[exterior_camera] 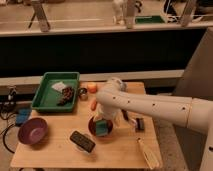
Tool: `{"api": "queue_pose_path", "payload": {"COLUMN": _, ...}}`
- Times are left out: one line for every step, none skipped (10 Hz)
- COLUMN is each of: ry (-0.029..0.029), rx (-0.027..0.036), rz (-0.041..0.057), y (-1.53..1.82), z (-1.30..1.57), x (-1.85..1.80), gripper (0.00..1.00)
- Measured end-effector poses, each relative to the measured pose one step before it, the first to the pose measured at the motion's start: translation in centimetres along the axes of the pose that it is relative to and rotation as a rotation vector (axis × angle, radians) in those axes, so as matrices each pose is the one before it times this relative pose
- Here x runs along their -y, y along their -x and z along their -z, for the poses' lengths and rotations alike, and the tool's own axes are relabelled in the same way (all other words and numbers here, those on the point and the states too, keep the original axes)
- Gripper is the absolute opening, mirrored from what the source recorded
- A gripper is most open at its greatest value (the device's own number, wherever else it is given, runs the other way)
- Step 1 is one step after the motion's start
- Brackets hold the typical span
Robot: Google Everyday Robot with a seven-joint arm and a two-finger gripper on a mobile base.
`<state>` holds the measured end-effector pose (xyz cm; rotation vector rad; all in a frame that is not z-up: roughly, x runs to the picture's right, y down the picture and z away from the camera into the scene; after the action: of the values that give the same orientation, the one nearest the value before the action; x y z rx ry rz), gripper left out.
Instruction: Wipe table surface with sponge
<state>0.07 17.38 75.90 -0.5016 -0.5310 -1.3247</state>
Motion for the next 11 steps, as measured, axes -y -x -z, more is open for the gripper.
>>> {"api": "queue_pose_path", "payload": {"ry": 0.00469, "rx": -0.00471, "rz": 0.03819, "y": 0.166, "z": 0.183, "x": 0.542, "gripper": 0.80}}
{"api": "queue_pose_path", "payload": {"ry": 0.00663, "rx": -0.00394, "rz": 0.05207, "y": 0.295, "z": 0.147, "x": 1.059, "gripper": 0.80}}
{"api": "queue_pose_path", "payload": {"ry": 0.00583, "rx": 0.00121, "rz": 0.02462, "y": 0.198, "z": 0.063, "x": 0.465, "gripper": 0.80}}
{"api": "queue_pose_path", "payload": {"ry": 0.01274, "rx": 0.00111, "rz": 0.02300, "y": 0.127, "z": -0.051, "x": 0.145, "gripper": 0.80}}
{"api": "queue_pose_path", "payload": {"ry": 0.00630, "rx": 0.00304, "rz": 0.00767, "y": 0.063, "z": -0.174, "x": 0.117, "gripper": 0.80}}
{"api": "queue_pose_path", "payload": {"ry": 0.01076, "rx": 0.00494, "rz": 0.00649, "y": 0.008, "z": -0.305, "x": 0.049, "gripper": 0.80}}
{"api": "queue_pose_path", "payload": {"ry": 0.00426, "rx": 0.00385, "rz": 0.00457, "y": -0.071, "z": -0.358, "x": 0.262, "gripper": 0.80}}
{"api": "queue_pose_path", "payload": {"ry": 0.00814, "rx": 0.00370, "rz": 0.00187, "y": -0.046, "z": -0.349, "x": 0.210, "gripper": 0.80}}
{"api": "queue_pose_path", "payload": {"ry": 0.00834, "rx": 0.00308, "rz": 0.00149, "y": -0.037, "z": -0.312, "x": 0.186, "gripper": 0.80}}
{"api": "queue_pose_path", "payload": {"ry": 0.00751, "rx": 0.00164, "rz": 0.00150, "y": -0.046, "z": -0.183, "x": 0.167, "gripper": 0.79}}
{"api": "queue_pose_path", "payload": {"ry": 0.00879, "rx": 0.00199, "rz": 0.00094, "y": -0.022, "z": -0.151, "x": 0.045, "gripper": 0.73}}
